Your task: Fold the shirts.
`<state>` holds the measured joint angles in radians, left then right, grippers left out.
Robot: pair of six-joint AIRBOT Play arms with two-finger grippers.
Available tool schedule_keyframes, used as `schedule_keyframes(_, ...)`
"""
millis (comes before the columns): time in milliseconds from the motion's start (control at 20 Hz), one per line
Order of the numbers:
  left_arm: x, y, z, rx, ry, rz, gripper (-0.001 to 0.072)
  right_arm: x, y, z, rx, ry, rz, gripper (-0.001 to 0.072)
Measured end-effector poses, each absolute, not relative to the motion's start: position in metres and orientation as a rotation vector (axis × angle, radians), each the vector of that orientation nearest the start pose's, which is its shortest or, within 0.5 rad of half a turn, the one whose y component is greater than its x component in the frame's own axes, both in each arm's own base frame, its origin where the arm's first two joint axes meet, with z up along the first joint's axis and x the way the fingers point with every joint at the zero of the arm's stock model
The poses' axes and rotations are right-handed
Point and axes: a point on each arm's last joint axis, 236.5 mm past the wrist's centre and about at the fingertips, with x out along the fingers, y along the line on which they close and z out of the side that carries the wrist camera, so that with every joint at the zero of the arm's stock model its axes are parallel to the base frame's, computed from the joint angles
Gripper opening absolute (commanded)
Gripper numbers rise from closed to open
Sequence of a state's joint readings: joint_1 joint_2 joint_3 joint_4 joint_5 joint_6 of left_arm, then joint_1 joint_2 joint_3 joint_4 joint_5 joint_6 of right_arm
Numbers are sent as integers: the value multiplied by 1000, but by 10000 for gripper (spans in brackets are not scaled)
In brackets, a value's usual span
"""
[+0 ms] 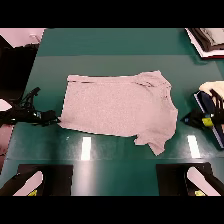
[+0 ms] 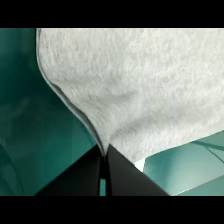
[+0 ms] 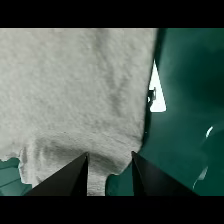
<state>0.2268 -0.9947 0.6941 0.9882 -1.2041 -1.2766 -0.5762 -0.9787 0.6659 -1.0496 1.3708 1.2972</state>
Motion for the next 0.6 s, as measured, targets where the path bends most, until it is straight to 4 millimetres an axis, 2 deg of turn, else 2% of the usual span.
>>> schedule_keyframes(150,276,-62,-17,-486,1320,-302,23,212,-17,-58,801,1450,20,306)
schedule_keyframes(300,276,-63,-16,-486,1322,-308,24,203,-10,-80,824,1501,22,306)
schedule_keyframes(600,273,-64,-15,-487,1334,-318,23,216,19,-91,848,1508,99,289)
